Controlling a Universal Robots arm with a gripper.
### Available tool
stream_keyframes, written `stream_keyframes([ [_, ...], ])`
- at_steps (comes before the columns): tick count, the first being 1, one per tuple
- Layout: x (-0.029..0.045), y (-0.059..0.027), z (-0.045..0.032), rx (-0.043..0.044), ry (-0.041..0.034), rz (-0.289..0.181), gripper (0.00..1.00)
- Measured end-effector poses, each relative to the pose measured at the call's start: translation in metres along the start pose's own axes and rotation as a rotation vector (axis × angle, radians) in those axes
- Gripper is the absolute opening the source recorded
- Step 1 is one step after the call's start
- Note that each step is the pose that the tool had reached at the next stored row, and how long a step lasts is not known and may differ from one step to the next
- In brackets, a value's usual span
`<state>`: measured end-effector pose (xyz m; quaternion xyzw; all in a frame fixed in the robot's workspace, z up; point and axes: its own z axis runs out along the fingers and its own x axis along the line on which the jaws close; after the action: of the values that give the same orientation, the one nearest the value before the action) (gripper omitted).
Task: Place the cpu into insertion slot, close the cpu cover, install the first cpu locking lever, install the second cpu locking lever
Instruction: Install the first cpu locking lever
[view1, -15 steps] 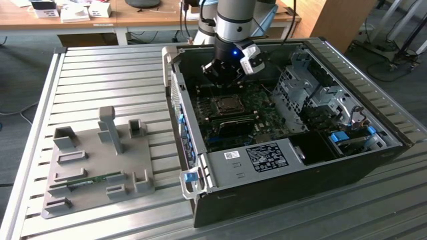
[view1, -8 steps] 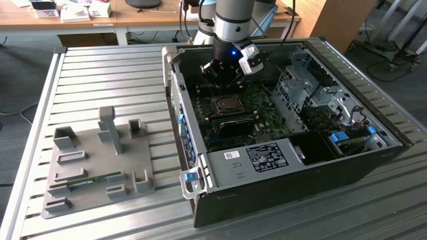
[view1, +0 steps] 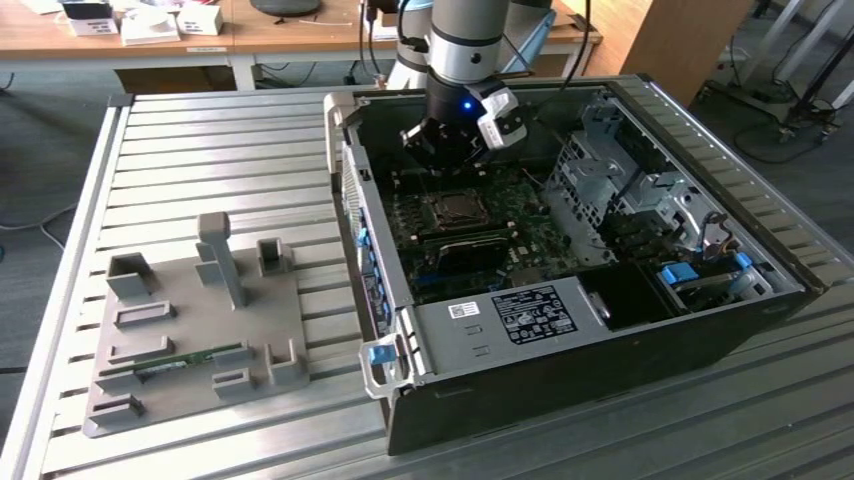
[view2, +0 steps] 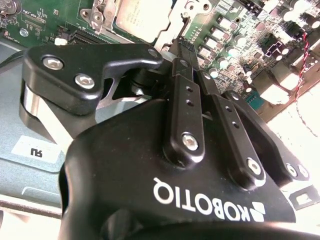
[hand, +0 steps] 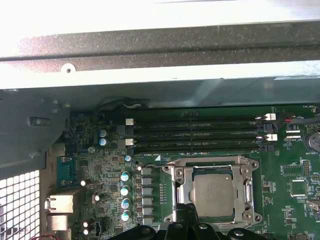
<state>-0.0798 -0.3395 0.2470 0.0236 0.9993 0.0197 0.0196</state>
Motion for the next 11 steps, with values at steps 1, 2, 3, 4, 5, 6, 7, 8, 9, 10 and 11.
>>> stream_keyframes([
  [1,0.0,0.0,0.0,0.0,-0.0001,0.0,0.11],
  [2,0.0,0.0,0.0,0.0,0.0,0.0,0.11],
  [3,0.0001,0.0,0.0,-0.0001,-0.0001,0.0,0.11],
  [4,0.0006,0.0,-0.0001,0.0001,0.0001,0.0,0.11],
  [5,0.0016,-0.0001,-0.0001,0.0002,0.0001,0.0,0.11],
  [6,0.0027,-0.0002,-0.0001,0.0002,0.0001,0.0,0.11],
  [7,0.0039,-0.0002,-0.0001,0.0,0.0,0.0,0.11],
  [8,0.0053,-0.0003,-0.0001,0.0,0.0,0.0,0.11],
  [9,0.0069,-0.0004,-0.0001,0.0,0.0,0.0,0.11],
  [10,0.0085,-0.0004,-0.0001,0.0,0.0,0.0,0.11],
  [11,0.01,-0.0005,-0.0001,0.0,0.0,0.0,0.11],
])
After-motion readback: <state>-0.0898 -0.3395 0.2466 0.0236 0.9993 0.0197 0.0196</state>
